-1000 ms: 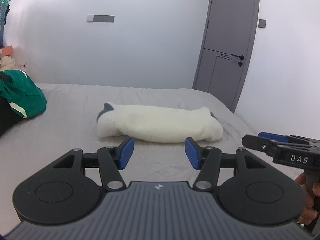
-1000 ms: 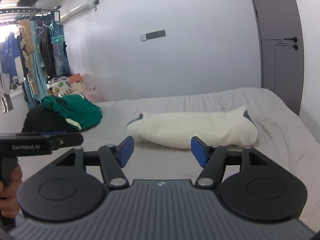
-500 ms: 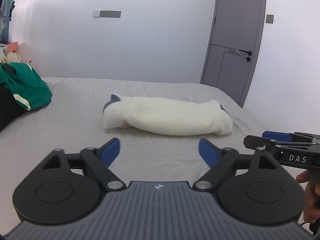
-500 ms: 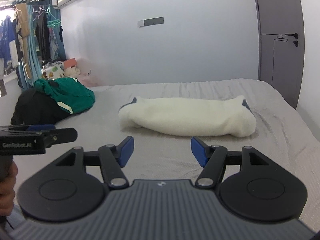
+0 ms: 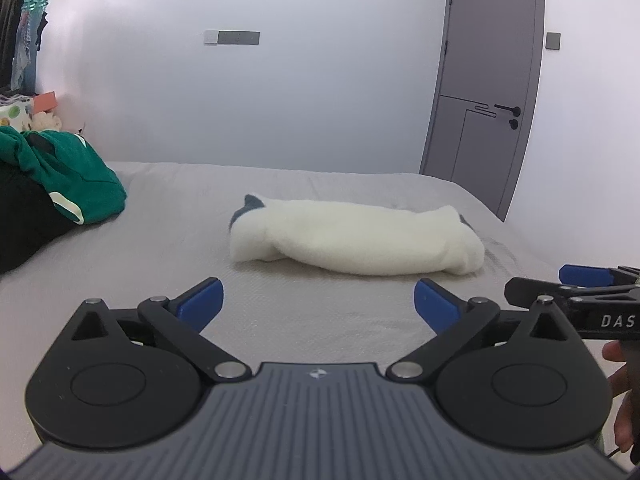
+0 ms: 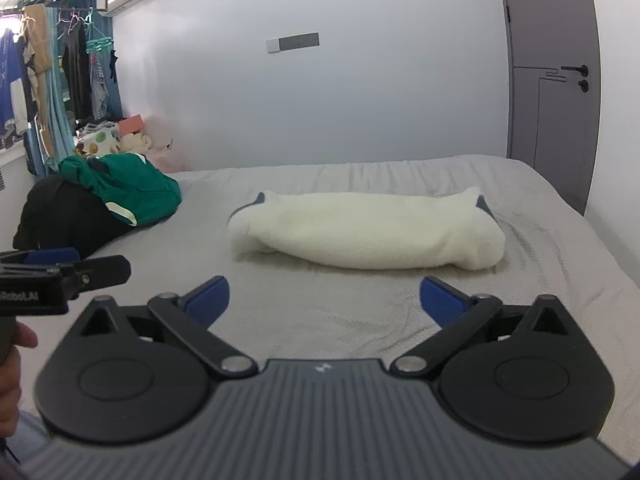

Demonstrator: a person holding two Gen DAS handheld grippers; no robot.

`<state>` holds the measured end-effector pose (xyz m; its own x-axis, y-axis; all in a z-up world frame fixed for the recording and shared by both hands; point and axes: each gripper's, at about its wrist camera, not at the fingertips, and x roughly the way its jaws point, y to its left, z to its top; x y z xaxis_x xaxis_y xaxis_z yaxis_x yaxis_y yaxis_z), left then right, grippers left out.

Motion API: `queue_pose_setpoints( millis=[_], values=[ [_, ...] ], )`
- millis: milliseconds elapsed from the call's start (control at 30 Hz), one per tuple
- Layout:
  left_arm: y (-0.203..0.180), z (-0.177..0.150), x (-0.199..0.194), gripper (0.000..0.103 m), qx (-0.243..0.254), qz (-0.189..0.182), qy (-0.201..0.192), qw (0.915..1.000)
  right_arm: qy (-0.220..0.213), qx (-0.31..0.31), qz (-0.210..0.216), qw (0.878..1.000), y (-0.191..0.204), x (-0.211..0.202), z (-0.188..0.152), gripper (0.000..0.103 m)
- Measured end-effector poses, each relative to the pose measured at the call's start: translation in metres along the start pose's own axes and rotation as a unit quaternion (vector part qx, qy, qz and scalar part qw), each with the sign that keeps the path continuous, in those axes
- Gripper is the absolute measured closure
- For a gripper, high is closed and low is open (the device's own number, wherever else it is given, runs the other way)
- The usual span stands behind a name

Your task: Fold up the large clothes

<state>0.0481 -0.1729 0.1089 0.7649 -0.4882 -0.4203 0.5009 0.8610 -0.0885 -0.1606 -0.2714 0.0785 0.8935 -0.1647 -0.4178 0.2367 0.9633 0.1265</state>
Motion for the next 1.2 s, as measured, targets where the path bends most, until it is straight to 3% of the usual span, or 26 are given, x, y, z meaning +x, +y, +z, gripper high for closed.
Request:
queue_pose_setpoints(
  millis=[667, 1200],
  values=[
    [0.0085, -0.0023, -0.0036, 0.000, -0.023, 0.028, 0.008, 0.9993, 0.005, 0.014, -0.003, 1.000, 0.0051, 0.0007, -0.0030, 0.000],
    [0.0060, -0.0014, 0.0003, 0.000, -0.021, 0.029, 0.012, 0.9993, 0.008, 0.021, -0.005, 1.000, 0.0019, 0.0036, -0.0042, 0.000]
  ],
)
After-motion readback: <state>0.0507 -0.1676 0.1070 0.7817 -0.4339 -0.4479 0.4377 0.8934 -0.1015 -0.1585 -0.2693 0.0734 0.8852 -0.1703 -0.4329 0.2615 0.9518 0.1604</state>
